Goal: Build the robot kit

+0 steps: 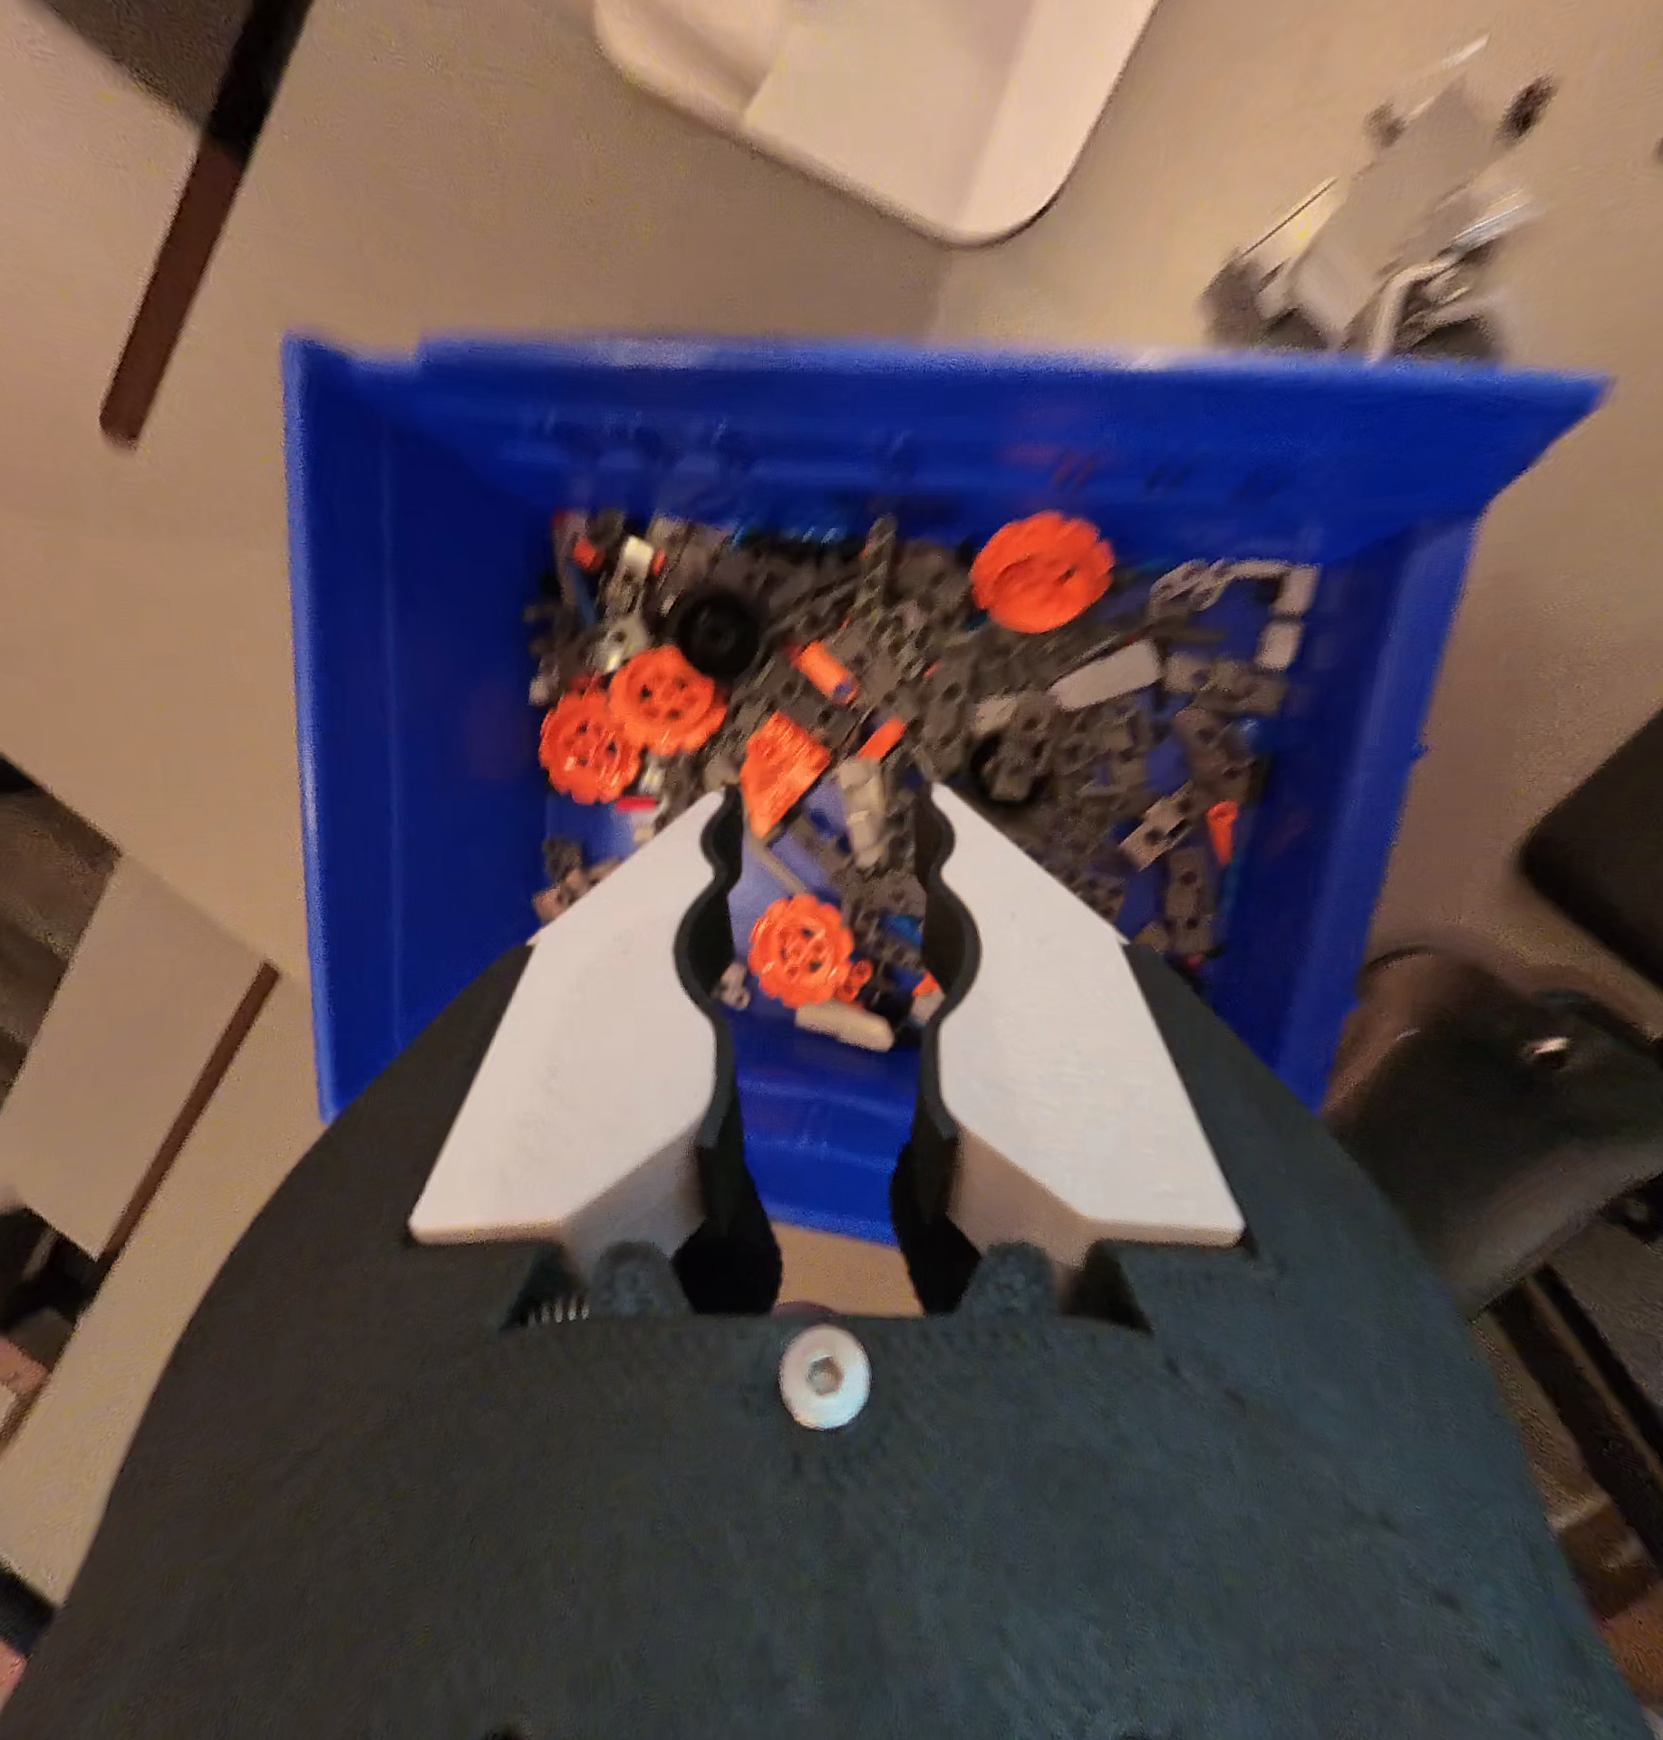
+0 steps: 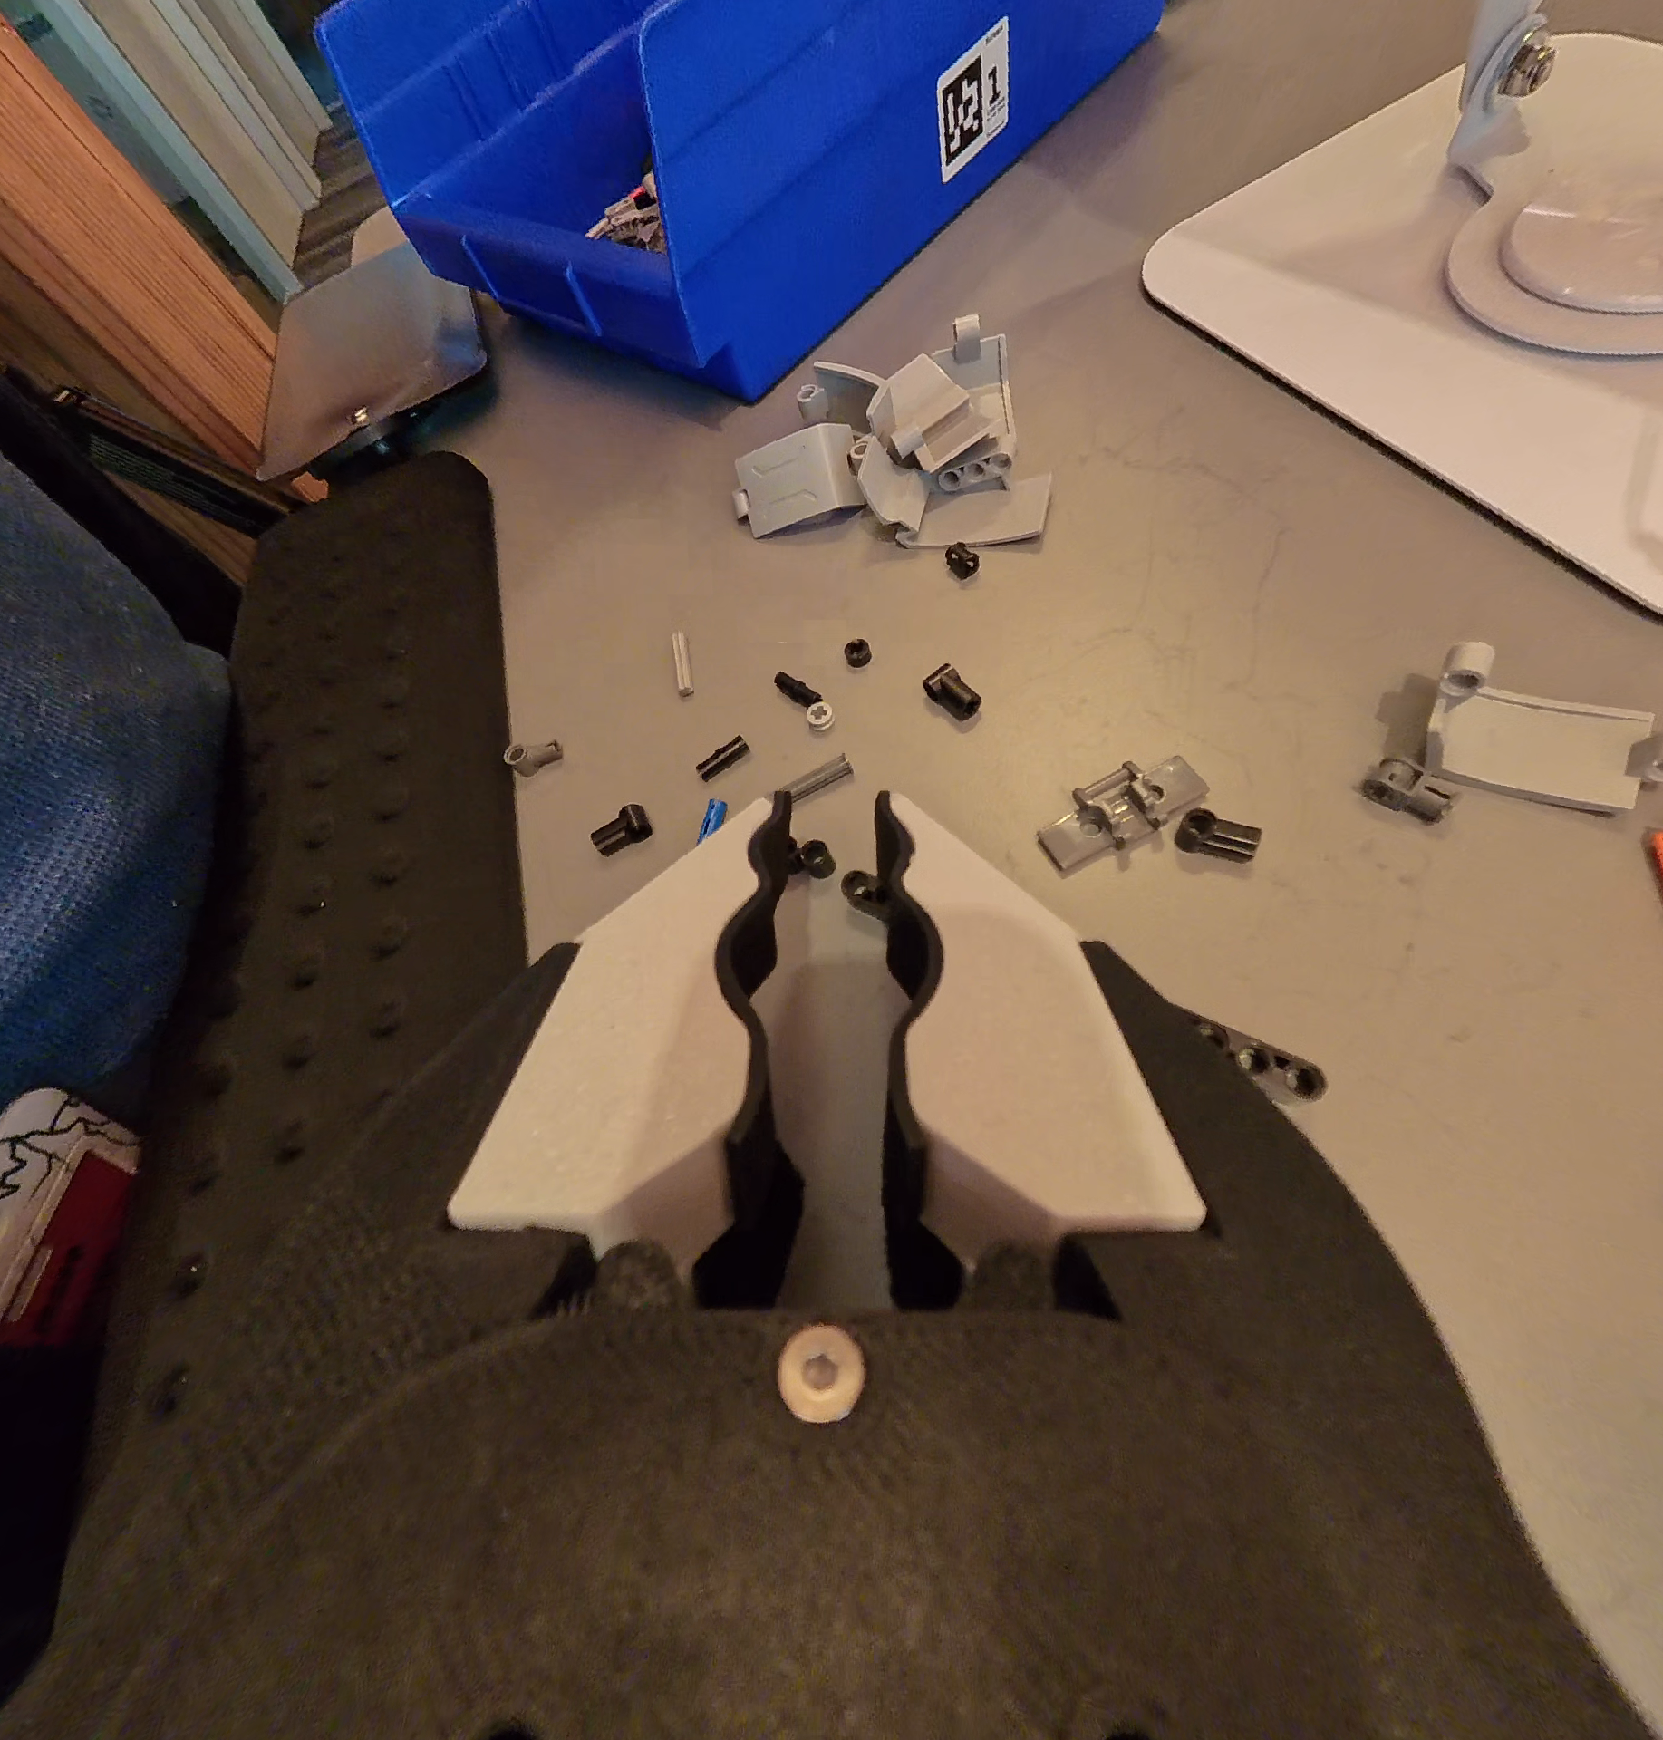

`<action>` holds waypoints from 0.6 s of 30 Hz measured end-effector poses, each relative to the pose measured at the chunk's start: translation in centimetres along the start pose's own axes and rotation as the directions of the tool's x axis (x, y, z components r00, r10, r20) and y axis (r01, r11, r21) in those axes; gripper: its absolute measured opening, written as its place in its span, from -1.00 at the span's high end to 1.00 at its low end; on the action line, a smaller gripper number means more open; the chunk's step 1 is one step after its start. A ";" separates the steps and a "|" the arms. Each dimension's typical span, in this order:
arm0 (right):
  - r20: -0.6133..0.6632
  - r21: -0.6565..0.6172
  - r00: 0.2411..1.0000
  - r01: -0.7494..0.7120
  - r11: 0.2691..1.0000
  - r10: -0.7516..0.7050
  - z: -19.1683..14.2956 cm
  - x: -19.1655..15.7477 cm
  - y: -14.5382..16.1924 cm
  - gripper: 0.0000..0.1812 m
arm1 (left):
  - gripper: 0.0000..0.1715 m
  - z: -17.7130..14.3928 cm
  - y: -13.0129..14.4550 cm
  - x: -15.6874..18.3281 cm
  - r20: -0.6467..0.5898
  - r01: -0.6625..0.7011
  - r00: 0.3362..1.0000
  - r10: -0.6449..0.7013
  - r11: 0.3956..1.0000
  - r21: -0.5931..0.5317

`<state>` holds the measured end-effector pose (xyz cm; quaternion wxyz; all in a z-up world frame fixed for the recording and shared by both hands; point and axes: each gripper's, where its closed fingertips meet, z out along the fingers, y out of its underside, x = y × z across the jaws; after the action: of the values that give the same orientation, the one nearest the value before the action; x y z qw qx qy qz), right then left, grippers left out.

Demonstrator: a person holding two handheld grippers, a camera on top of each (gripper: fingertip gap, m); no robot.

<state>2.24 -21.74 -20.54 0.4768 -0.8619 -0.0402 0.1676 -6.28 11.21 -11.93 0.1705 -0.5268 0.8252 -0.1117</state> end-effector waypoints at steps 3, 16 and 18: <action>0.003 -0.004 1.000 -0.008 1.000 0.008 0.1 0.0 0.0 0.84 | 0.56 1.2 3.0 -2.4 0.012 0.026 1.000 -0.026 0.998 -0.063; -0.017 -0.036 0.999 -0.030 0.999 0.030 0.4 0.5 0.4 0.87 | 0.57 10.1 -0.7 -3.9 -0.091 -0.043 0.995 0.045 0.999 0.022; -0.017 -0.036 0.999 -0.035 0.999 0.035 0.4 0.5 0.4 0.87 | 0.64 10.8 -0.8 -3.3 -0.137 -0.041 0.990 0.043 0.999 0.018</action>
<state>2.59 -21.50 -21.19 0.4585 -0.8723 -0.0242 0.1683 -0.08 13.85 -20.98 0.1196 -0.4991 0.8449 -0.1506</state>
